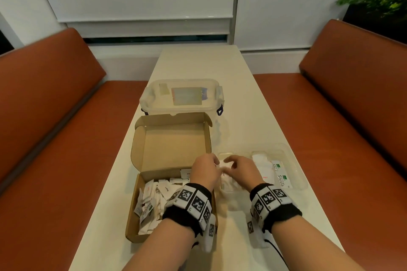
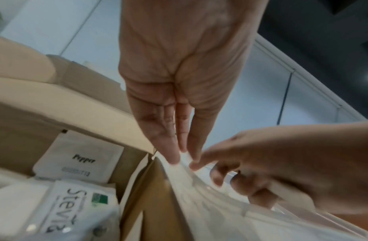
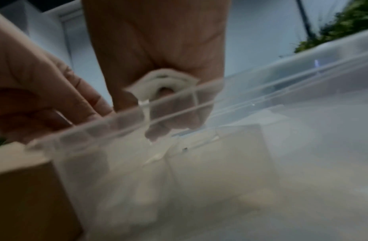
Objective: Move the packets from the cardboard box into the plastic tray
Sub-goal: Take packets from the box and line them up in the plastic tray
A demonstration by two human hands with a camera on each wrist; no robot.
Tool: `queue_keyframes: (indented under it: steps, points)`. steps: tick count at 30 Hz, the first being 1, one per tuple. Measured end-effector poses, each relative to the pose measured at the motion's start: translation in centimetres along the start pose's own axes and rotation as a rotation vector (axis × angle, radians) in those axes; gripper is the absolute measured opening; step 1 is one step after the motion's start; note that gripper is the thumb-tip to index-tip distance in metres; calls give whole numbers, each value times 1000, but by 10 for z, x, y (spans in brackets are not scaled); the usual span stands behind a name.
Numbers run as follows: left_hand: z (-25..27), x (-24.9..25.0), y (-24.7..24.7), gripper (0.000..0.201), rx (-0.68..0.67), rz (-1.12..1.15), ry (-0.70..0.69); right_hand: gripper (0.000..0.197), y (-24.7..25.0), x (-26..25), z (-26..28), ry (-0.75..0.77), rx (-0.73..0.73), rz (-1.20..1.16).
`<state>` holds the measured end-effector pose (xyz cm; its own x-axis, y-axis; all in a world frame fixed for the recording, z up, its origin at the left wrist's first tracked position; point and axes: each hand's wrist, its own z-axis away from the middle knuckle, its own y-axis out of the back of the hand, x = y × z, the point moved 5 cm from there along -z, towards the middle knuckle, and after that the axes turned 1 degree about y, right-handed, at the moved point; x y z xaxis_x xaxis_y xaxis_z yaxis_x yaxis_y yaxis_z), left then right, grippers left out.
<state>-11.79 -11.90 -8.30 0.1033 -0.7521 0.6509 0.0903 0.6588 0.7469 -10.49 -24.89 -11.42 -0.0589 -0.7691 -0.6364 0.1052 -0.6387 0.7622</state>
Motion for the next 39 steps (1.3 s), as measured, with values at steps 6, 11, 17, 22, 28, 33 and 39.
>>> queue_keyframes:
  steps: [6, 11, 17, 22, 28, 33, 39]
  points:
    - [13, 43, -10, 29, -102, 115, -153, 66, 39, 12, 13, -185, 163, -916]
    - [29, 69, -31, 27, -156, 399, -103, 73, 65, 13, 24, -152, 198, -1043]
    - [41, 92, -43, 12, -180, 692, -107, 78, 79, 21, 34, -150, 207, -1161]
    - [42, 102, -55, 6, -222, 755, -93, 76, 80, 29, 38, -169, 174, -1161]
    - [37, 96, -66, 25, -169, 685, -21, 74, 77, 27, 37, -133, 100, -1186]
    - [27, 79, -65, 30, -41, 707, 47, 65, 80, 38, 30, -150, 150, -1084]
    - [22, 58, -56, 12, 89, 889, 120, 24, 72, 50, 29, -171, -7, -905]
